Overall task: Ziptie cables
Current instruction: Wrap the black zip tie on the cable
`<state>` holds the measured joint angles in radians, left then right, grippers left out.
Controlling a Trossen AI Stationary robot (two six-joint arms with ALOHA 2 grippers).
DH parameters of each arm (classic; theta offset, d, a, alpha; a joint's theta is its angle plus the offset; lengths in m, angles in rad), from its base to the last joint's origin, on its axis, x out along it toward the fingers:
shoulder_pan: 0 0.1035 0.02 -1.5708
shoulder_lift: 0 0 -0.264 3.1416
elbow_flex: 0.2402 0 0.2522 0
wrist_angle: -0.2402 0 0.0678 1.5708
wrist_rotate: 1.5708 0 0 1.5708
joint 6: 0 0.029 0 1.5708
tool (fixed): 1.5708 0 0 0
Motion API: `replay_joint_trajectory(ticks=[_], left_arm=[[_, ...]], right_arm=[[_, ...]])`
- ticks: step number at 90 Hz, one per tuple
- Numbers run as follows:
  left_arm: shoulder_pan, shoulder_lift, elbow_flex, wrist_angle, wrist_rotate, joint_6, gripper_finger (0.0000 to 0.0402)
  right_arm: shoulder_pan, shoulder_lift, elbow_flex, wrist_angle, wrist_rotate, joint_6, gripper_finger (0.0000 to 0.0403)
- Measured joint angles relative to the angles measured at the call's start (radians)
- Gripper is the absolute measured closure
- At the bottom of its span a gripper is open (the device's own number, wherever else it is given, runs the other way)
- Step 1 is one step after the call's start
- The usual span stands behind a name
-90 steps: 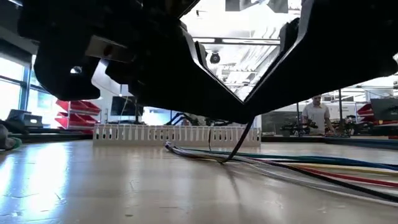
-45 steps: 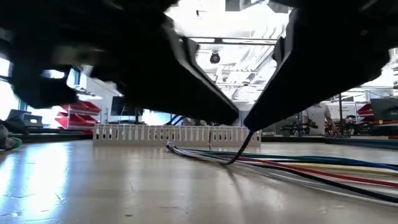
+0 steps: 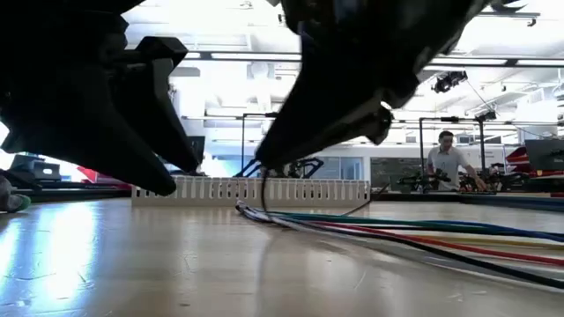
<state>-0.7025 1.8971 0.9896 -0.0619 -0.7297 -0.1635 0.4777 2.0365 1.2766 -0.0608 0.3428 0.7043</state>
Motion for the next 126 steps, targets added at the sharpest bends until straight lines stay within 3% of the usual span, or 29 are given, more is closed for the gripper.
replay_joint_trajectory(ticks=[22,37,56,83,126], left_arm=[[0.037,0.001,-0.226,0.512,-0.021,0.042,0.0272],[0.106,0.001,-0.314,0.772,0.168,0.14,0.0272],[0.178,0.001,-0.316,0.825,0.389,0.231,0.0273],[0.213,0.001,-0.317,0.862,0.438,0.264,0.0273],[0.214,0.001,-0.316,0.876,0.485,0.251,0.0273]], right_arm=[[-0.029,-0.001,0.0,-0.002,-0.09,0.031,0.0403],[-0.039,-0.007,0.0,0.0,-0.133,0.04,0.0403],[-0.054,-0.064,0.0,-0.012,-0.163,0.078,0.0403],[-0.073,-0.084,0.0,-0.024,-0.241,0.079,0.0403],[-0.079,-0.118,0.0,-0.027,-0.244,0.084,0.0403]])
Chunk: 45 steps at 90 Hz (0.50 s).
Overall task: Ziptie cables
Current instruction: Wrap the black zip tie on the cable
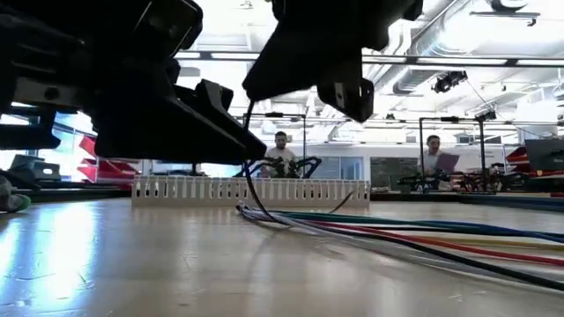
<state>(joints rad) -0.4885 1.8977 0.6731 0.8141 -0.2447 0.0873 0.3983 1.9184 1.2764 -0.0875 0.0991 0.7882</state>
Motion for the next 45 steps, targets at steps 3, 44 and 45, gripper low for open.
replay_joint_trajectory(ticks=[3,44,45], left_arm=[[0.0,0.0,0.0,0.001,0.0,-0.001,0.0273],[0.0,0.0,0.0,0.009,0.0,-0.008,0.0354],[0.0,0.0,0.0,0.009,0.0,-0.008,0.0356]], right_arm=[[-0.001,-0.002,0.0,0.0,0.002,0.0,0.0403],[-0.006,-0.006,0.0,-0.011,0.005,-0.003,0.0403],[-0.006,-0.006,0.0,-0.012,0.005,-0.003,0.0403]])
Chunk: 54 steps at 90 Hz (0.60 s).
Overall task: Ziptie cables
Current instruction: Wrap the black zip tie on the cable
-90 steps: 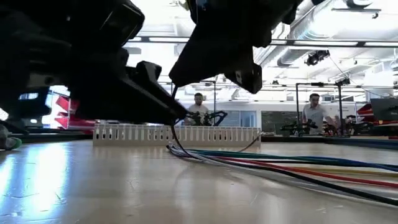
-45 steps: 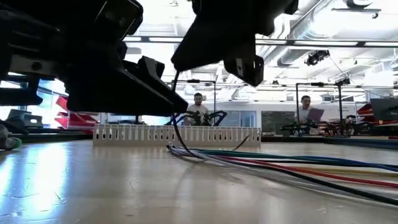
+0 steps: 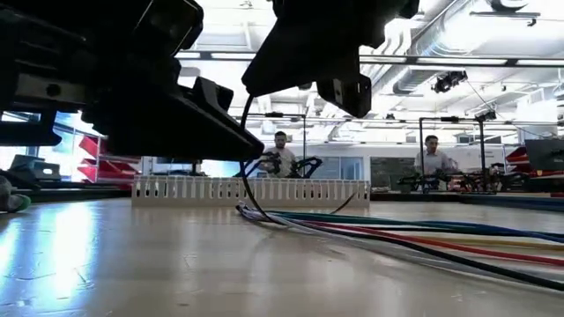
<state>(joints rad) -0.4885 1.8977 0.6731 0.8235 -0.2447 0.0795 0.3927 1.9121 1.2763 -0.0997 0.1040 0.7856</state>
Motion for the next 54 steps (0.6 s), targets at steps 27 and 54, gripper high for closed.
replay_joint_trajectory(ticks=[27,54], left_arm=[[0.004,0.0,0.0,0.013,0.008,-0.039,0.04],[0.004,0.0,0.001,0.013,0.0,-0.068,0.0401]], right_arm=[[0.0,-0.001,0.0,-0.016,0.02,-0.013,0.0399],[0.0,-0.073,0.0,-0.001,0.054,-0.156,0.0317]])
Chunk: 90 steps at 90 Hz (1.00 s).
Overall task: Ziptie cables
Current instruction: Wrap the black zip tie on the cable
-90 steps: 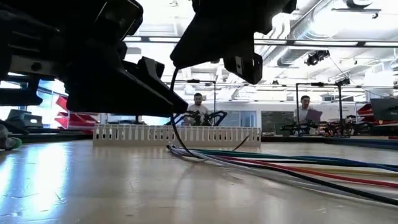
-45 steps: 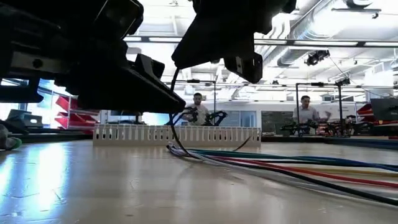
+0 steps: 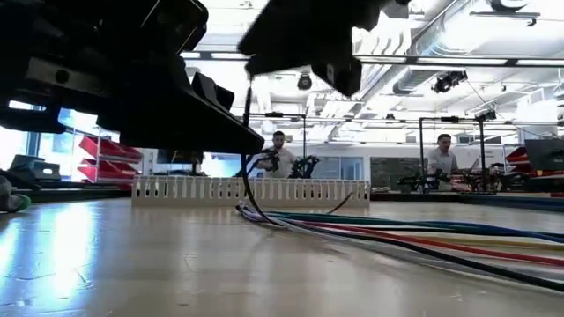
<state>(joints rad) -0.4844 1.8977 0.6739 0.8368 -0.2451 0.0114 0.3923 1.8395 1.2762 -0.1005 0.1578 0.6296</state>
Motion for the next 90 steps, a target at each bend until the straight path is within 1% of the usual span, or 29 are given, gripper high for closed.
replay_joint_trajectory(ticks=[5,11,17,24,32,39,48,56,65,74,83,90], left_arm=[[0.001,0.0,0.0,-0.001,-0.002,-0.007,0.0402],[0.001,0.0,0.0,-0.003,-0.006,-0.019,0.0402],[0.001,0.0,0.0,-0.008,-0.007,-0.031,0.0401],[0.001,0.0,0.0,-0.009,-0.007,-0.037,0.0401],[0.001,0.0,-0.001,-0.01,-0.007,-0.037,0.0401],[0.001,0.0,-0.001,-0.01,-0.008,-0.037,0.0401],[0.0,0.0,-0.001,-0.009,-0.008,-0.037,0.0401],[0.001,0.0,-0.001,-0.008,-0.008,-0.037,0.0401],[0.0,0.0,-0.001,-0.008,-0.008,-0.037,0.0401],[0.001,0.0,-0.001,-0.008,-0.009,-0.037,0.0401],[0.001,0.0,-0.001,-0.009,-0.011,-0.036,0.0401],[0.001,0.0,-0.001,-0.01,-0.011,-0.036,0.0401]], right_arm=[[0.0,-0.025,0.0,-0.023,0.003,-0.022,0.0301],[0.007,-0.063,0.0,-0.056,0.033,-0.033,0.0284],[0.023,-0.102,0.0,-0.112,0.104,-0.036,0.0274],[0.058,-0.142,-0.012,-0.195,0.232,-0.011,0.0269],[0.11,-0.173,-0.068,-0.264,0.417,0.121,0.0268],[0.145,-0.186,-0.152,-0.284,0.496,0.308,0.0268],[0.161,-0.176,-0.28,-0.221,0.513,0.538,0.0268],[0.152,-0.154,-0.391,-0.1,0.498,0.643,0.0268],[0.116,-0.126,-0.485,0.071,0.482,0.671,0.0263],[0.063,-0.099,-0.546,0.211,0.461,0.656,0.0245],[0.009,-0.073,-0.567,0.281,0.427,0.645,0.0217],[-0.026,-0.052,-0.565,0.288,0.404,0.62,0.0199]])
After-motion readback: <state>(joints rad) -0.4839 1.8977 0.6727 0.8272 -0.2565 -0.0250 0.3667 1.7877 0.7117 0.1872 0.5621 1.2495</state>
